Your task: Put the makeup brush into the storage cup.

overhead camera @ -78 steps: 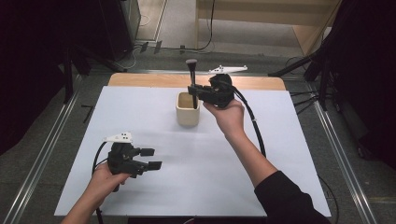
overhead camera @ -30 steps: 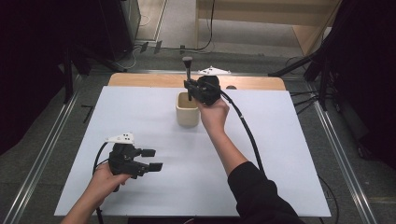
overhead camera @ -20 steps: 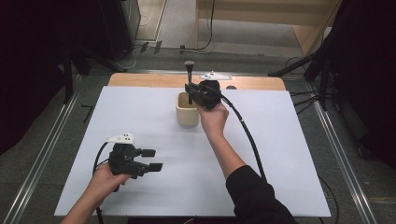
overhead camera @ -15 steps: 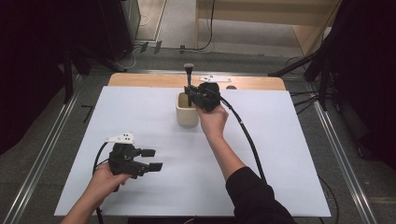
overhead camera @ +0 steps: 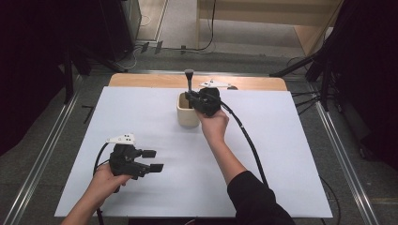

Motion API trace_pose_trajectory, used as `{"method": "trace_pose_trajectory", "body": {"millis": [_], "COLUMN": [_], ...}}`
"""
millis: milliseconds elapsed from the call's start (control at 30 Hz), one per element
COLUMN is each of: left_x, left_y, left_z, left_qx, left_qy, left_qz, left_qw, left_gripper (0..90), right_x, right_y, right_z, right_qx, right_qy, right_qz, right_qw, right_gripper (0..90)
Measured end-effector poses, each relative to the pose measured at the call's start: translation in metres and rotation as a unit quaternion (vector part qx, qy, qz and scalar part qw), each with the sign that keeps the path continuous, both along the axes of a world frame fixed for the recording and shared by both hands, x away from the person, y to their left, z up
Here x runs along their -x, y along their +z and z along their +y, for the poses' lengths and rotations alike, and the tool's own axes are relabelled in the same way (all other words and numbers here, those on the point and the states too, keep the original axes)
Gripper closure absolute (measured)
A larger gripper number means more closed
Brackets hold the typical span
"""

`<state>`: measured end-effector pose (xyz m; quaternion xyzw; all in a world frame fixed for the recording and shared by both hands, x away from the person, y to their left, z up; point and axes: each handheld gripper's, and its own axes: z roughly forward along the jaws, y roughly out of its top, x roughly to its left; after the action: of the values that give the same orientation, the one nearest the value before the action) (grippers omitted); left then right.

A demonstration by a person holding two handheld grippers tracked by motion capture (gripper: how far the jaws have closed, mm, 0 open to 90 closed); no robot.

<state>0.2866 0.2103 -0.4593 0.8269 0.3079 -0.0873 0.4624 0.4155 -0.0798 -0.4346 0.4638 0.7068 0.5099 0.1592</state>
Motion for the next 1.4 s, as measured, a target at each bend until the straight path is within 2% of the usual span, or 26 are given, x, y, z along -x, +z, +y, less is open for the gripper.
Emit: {"method": "trace_pose_trajectory", "body": {"millis": [100,467,500,533,567,600,700,1033,1233,1333,1400], "left_x": [0.000,0.000,0.000,0.000,0.000,0.000,-0.001,-0.001,-0.002,-0.002,-0.002], "left_y": [0.000,0.000,0.000,0.000,0.000,-0.001,-0.001,-0.001,-0.001,-0.002,-0.002], "left_z": [0.000,0.000,0.000,0.000,0.000,0.000,0.000,0.000,0.000,-0.001,-0.001], "left_qx": [-0.002,-0.005,-0.004,-0.004,-0.004,-0.005,-0.005,-0.006,-0.007,-0.007,-0.009], "left_qy": [0.000,0.000,-0.001,-0.001,0.000,0.000,0.000,0.002,0.000,0.000,-0.001], "left_qz": [0.000,0.000,-0.001,0.000,0.000,0.000,0.000,0.001,0.000,0.001,0.001], "left_qw": [1.0000,1.0000,1.0000,1.0000,1.0000,1.0000,1.0000,1.0000,1.0000,1.0000,1.0000], "left_gripper": [25.5,25.7,25.7,25.7,25.7,25.7,25.7,25.7,25.7,25.7,25.7], "right_x": [0.000,0.001,0.001,0.002,0.002,0.003,0.006,0.013,0.022,0.030,0.035], "right_y": [-0.001,0.003,0.003,0.004,0.005,0.006,0.010,0.016,0.019,0.022,0.023], "right_z": [0.000,-0.003,-0.003,-0.004,-0.003,-0.003,-0.003,-0.011,-0.014,-0.015,-0.016], "right_qx": [0.007,0.011,0.011,0.015,0.026,0.030,0.038,0.032,0.034,0.043,0.038], "right_qy": [0.003,0.006,0.009,0.009,0.005,0.002,0.000,0.039,0.073,0.085,0.096], "right_qz": [0.000,-0.004,-0.005,-0.012,-0.029,-0.038,-0.040,-0.003,0.017,0.013,0.015], "right_qw": [1.0000,0.9999,0.9999,0.9998,0.9992,0.9988,0.9985,0.9987,0.9966,0.9954,0.9946], "right_gripper": [79.1,78.2,70.9,57.8,44.3,36.3,25.8,23.3,23.4,22.9,22.4]}}
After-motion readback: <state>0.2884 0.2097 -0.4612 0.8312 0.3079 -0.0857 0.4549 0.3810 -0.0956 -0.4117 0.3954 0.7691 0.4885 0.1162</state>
